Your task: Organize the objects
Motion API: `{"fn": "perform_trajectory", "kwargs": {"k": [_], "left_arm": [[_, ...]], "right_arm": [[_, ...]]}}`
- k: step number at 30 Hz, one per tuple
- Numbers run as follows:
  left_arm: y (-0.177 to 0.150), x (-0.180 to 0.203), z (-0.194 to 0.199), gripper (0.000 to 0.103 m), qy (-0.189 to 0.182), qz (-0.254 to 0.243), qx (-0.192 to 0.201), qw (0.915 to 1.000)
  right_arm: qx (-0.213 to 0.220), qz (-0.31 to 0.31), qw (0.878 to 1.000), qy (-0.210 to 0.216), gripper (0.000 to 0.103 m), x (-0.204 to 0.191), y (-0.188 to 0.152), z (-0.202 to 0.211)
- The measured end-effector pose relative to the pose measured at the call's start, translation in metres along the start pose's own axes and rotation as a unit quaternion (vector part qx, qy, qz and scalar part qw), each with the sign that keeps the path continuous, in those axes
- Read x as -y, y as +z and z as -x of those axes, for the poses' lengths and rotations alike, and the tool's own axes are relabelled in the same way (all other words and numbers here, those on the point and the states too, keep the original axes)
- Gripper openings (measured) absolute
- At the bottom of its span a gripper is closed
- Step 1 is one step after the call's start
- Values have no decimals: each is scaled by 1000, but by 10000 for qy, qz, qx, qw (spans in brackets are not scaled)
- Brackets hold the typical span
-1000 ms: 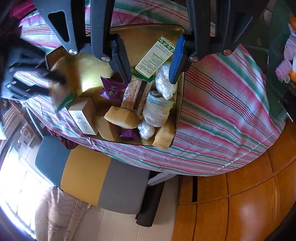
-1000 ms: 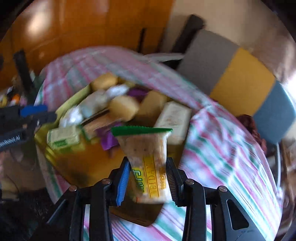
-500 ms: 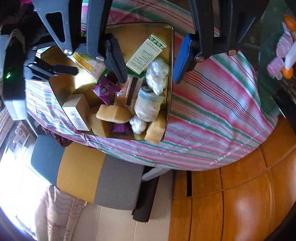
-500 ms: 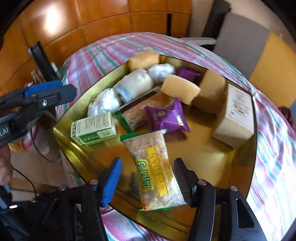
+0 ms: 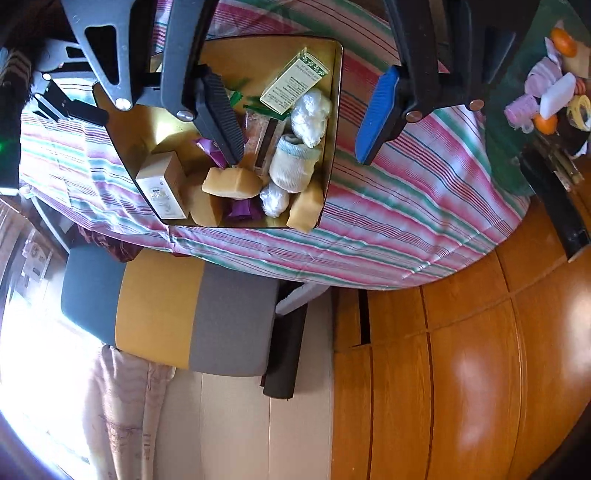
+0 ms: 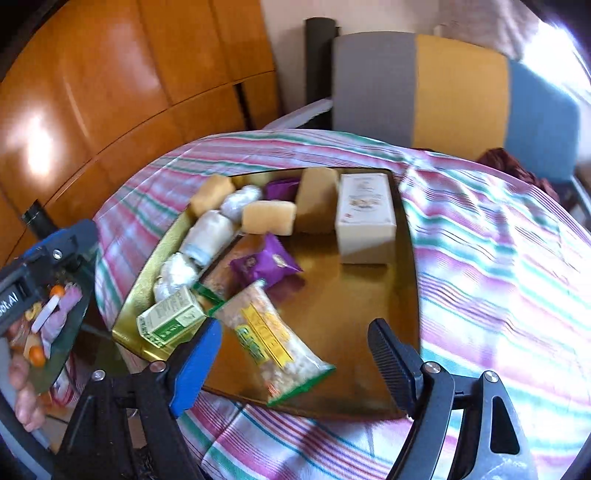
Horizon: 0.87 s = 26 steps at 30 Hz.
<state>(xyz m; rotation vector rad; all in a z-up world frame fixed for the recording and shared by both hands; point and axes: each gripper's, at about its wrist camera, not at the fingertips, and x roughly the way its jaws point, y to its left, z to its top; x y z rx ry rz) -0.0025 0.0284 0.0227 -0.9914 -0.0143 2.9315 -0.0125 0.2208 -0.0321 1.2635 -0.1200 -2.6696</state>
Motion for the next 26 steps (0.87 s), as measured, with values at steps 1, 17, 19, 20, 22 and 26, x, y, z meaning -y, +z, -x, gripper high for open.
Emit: {"fn": "perform_trajectory", "kwargs": {"k": [1, 17, 19, 20, 22, 26], "left_arm": [[-1, 1, 0, 64, -19, 9, -32, 10000], [-16, -1, -4, 63, -375, 276, -349, 9983], [-16, -2, -3, 63, -336, 264, -235, 9988], [-16, -2, -2, 63, -291, 219, -170, 9992], [-16, -2, 0, 63, -211, 139, -42, 9997], [-15, -2, 0, 63, -173, 108, -20, 9998]], "right_arm": [[18, -32, 10000, -64, 82, 1, -2, 2], [115, -67, 9994, -328, 83, 2, -20, 12], [98, -43, 9994, -336, 83, 0, -20, 11], [90, -32, 9994, -341, 83, 0, -20, 10], [78, -2, 9994, -342, 83, -1, -20, 9], [98, 48, 9993, -370, 83, -4, -20, 9]]}}
